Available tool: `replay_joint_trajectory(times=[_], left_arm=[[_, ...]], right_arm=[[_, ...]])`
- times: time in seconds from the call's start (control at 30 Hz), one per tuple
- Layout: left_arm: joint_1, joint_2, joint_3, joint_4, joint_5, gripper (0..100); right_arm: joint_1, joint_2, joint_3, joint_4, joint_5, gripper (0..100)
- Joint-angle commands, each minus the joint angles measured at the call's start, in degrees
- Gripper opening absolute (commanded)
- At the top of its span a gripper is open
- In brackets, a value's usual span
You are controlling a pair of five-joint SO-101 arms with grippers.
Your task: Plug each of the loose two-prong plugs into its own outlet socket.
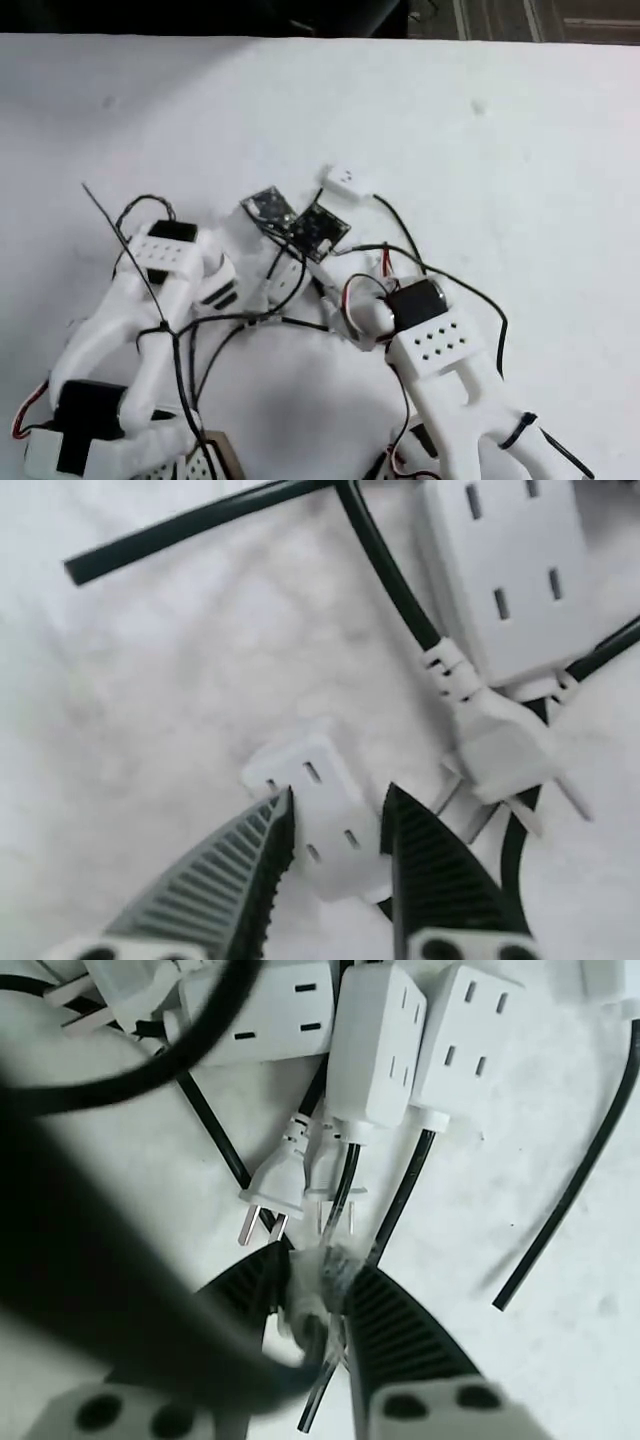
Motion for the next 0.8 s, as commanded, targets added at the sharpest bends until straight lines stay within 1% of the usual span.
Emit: replay_joint_trajectory(times=[0.0, 0.07, 0.13, 0.23, 0.37, 0.47, 0.67, 0.77], left_arm=[[-2.07, -0.48, -1.93, -0.79, -1.23, 23], [-3.03, -0.48, -4.22, 2.37, 1.41, 27], [-3.74, -0.48, -7.38, 5.8, 4.31, 27], [-4.53, -0.48, -10.9, 10.64, 6.59, 27], [-4.62, 0.13, -11.43, 11.69, 11.34, 27], [-5.05, 0.13, -8.53, 8.97, 12.92, 27], [-5.23, 0.13, 0.09, -0.62, 12.66, 27], [-5.23, 0.13, 1.23, -3.34, 12.4, 23]], right_arm=[[0.31, 0.04, -0.35, -0.4, -0.35, 1.9], [0.31, 0.04, -0.18, -0.4, -0.35, 1.9], [0.31, 0.04, 0.44, -0.66, -0.09, 1.9], [0.22, 0.04, 0.44, -0.66, -0.09, 1.9], [0.22, 0.04, 0.44, -0.66, 0.0, 1.9], [0.22, 0.04, 0.44, -0.66, 0.0, 1.9], [0.22, 0.04, 0.44, -0.66, 0.0, 1.9], [0.22, 0.04, 0.44, -0.66, 0.0, 1.9]])
